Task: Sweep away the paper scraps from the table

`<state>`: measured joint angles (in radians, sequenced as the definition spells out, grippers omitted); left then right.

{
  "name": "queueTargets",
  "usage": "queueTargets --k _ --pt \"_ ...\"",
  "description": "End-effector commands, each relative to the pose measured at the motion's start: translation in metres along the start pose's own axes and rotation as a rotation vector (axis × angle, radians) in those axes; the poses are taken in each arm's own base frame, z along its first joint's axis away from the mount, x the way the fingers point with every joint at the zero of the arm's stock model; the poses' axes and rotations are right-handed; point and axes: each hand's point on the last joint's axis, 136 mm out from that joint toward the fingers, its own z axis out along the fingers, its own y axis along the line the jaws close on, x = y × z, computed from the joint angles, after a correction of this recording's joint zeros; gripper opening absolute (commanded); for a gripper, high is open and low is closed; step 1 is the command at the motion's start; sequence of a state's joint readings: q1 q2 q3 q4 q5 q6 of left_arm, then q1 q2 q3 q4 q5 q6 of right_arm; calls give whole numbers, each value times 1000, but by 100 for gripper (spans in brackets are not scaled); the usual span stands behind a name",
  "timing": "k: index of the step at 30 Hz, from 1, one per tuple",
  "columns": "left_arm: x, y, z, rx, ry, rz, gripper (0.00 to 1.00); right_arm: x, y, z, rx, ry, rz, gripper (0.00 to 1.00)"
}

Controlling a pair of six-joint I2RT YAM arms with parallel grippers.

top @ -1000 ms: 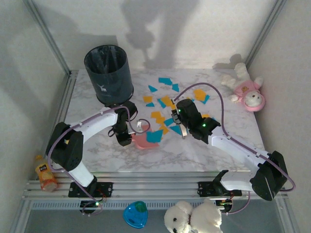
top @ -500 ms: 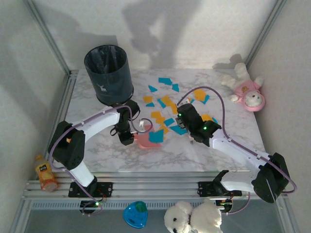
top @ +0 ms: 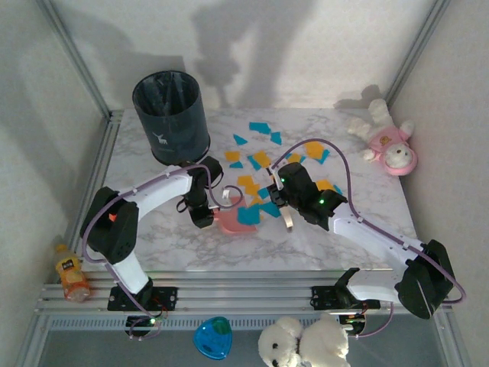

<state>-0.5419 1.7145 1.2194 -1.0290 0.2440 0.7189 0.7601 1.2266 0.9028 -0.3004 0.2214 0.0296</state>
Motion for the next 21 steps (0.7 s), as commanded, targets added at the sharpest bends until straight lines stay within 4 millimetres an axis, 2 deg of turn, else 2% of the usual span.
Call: queueTargets --k 1,11,16,21 --pt "-7 -4 -1 22 -5 17 18 -13 22 -3 -120 -46 3 0" --pt "-13 -4 -2 22 -12 32 18 -35 30 -10 -173 -125 47 0" --pt "-10 -4 -1 17 -3 29 18 -40 20 -18 -128 -160 56 0" --pt "-11 -5 -1 21 -12 27 18 -34 -2 -19 -1 -146 82 0"
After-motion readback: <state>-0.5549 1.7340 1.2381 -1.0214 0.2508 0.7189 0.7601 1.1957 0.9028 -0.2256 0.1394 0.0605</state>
